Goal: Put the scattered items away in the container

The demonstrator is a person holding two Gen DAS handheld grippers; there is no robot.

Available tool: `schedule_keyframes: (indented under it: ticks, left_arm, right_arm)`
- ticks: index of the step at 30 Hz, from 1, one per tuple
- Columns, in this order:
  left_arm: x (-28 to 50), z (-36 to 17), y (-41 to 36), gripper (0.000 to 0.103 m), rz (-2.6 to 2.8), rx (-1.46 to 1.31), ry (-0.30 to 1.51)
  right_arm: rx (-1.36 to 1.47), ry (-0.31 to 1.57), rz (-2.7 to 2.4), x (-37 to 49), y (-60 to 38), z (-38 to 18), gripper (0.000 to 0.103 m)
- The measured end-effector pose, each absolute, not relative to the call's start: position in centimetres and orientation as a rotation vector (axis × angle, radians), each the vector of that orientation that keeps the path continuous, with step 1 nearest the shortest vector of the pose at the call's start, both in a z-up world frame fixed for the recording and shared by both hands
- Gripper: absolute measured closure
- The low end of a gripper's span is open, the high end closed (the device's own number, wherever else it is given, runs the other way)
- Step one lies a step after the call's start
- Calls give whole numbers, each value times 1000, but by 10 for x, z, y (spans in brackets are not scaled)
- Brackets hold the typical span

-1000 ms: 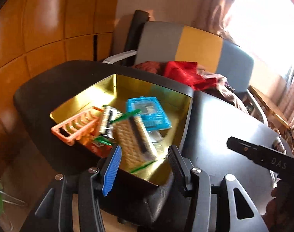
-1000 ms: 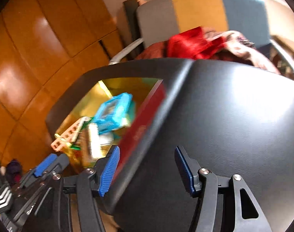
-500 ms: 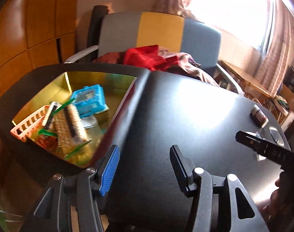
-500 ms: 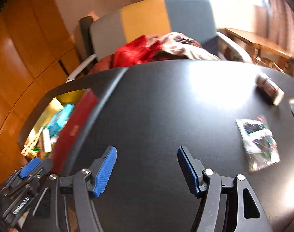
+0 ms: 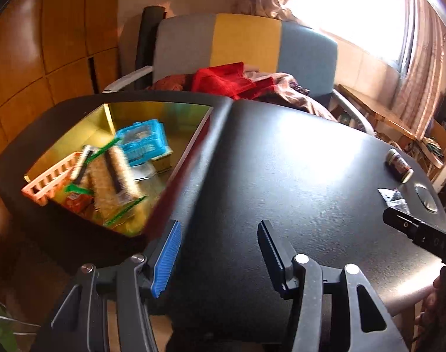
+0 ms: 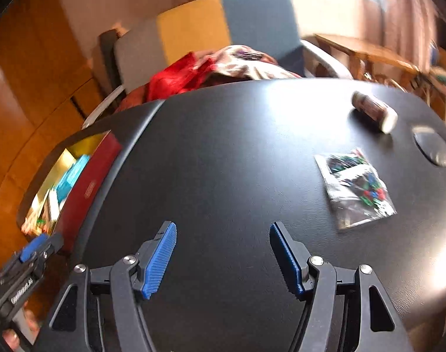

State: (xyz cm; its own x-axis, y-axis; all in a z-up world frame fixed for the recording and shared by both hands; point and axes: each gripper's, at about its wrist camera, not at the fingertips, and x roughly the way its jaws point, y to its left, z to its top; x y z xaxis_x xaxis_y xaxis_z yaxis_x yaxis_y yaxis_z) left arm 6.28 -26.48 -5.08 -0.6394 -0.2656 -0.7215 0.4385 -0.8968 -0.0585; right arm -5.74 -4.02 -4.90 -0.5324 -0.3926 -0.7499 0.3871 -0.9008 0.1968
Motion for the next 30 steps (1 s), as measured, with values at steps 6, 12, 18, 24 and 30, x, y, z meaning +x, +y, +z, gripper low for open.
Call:
schedule_keyframes:
  ticks: [6, 12, 18, 24, 30]
  left_arm:
    - [84, -59, -282, 48, -2409, 1054, 313]
    - [91, -65, -290, 47, -2364, 1054, 341]
    - [78, -52, -286, 47, -2343, 1042, 291]
    - [82, -41, -285, 47, -2288, 996, 241]
    - [91, -34, -291, 47, -2205, 968, 215]
  right_arm:
    - [1098, 124, -2358, -35, -93, -43, 30]
    - [1094, 182, -2317, -23, -110, -48, 29]
    - [1076, 201, -2366, -29, -109, -36, 23]
    - [1057, 268, -2394, -30, -121, -30, 18]
    - [1011, 304, -2375, -18, -135, -27, 14]
